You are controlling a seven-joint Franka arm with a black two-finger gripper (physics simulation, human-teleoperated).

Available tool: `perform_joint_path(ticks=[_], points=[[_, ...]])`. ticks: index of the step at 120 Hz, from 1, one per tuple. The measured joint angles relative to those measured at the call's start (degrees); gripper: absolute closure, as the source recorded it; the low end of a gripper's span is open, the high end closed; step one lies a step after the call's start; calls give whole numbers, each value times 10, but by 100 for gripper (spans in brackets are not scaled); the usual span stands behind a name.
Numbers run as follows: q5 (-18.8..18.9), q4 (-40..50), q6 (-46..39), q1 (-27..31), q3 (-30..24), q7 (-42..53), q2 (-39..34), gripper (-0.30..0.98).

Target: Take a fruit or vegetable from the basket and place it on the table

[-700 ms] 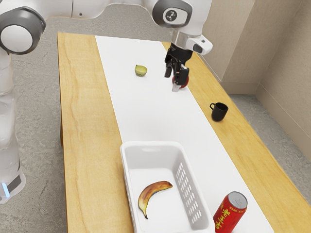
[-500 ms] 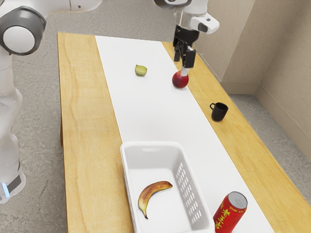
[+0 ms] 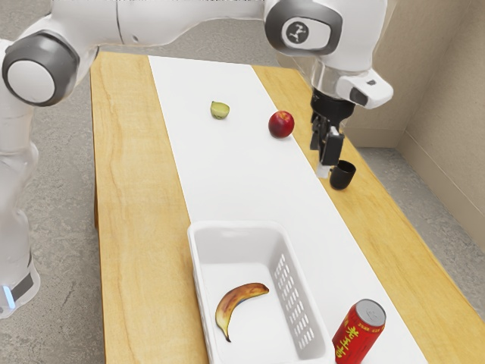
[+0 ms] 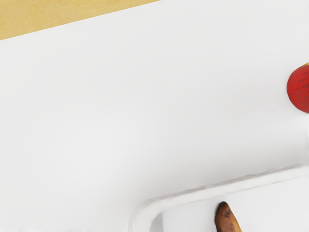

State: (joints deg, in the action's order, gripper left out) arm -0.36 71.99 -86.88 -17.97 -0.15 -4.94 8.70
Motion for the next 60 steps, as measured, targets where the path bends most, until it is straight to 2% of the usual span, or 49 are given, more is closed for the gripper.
perform_joint_path(ticks=[23, 30, 42, 60], points=[[2, 4, 1, 2, 1, -52, 0, 0], [1, 79, -20, -7, 5, -65, -39, 0], [-22, 234, -72, -21, 15, -83, -110, 0], [-41, 305, -137, -54, 17, -108, -131, 0]])
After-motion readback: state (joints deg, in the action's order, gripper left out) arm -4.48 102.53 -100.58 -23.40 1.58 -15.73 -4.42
